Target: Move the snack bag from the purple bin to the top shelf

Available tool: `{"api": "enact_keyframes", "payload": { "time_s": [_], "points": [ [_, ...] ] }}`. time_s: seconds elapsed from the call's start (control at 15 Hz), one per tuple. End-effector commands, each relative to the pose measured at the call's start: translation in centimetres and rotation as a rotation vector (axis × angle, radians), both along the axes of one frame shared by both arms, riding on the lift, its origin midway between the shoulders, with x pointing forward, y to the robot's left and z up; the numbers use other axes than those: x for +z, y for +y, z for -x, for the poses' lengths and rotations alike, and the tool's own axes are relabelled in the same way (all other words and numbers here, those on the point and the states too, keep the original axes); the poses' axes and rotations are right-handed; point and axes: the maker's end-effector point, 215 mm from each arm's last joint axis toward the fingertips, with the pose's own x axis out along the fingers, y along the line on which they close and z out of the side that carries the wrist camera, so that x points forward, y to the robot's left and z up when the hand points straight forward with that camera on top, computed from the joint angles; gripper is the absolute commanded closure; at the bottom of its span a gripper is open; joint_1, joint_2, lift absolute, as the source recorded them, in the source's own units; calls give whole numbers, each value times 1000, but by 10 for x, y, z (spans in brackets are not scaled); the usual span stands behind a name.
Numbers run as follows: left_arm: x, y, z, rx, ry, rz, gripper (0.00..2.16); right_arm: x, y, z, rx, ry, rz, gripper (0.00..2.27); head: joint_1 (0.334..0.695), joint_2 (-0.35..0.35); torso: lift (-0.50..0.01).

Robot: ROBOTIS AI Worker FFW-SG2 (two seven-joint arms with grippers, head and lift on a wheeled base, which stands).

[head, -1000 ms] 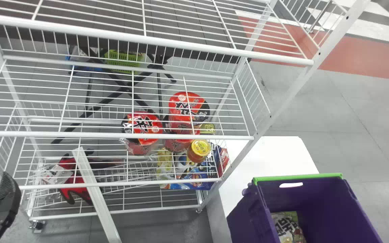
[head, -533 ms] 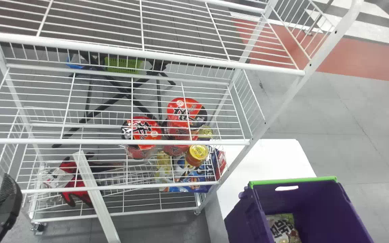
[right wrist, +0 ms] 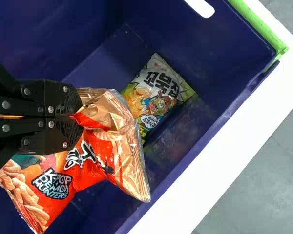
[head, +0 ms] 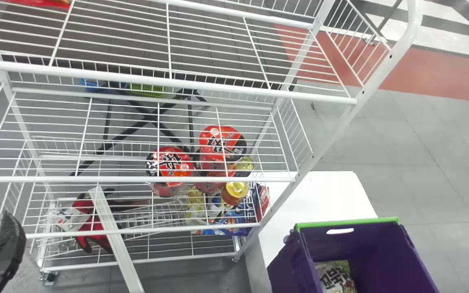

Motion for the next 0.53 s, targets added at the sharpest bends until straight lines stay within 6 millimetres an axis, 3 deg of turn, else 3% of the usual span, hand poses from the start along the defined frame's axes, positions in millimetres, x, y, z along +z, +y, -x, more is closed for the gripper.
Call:
{"api": "enact_keyframes", "payload": {
  "time_s": [0.0, 0.47],
  "points": [
    [1, 0, 2, 1, -3, 0, 137, -3, 4, 3, -4, 5, -10, 2253, 695, -350, -257],
    [0, -1, 4, -1, 0, -2, 137, -8, 8, 7, -7, 10, -25, 2253, 695, -350, -229]
  ]
}}
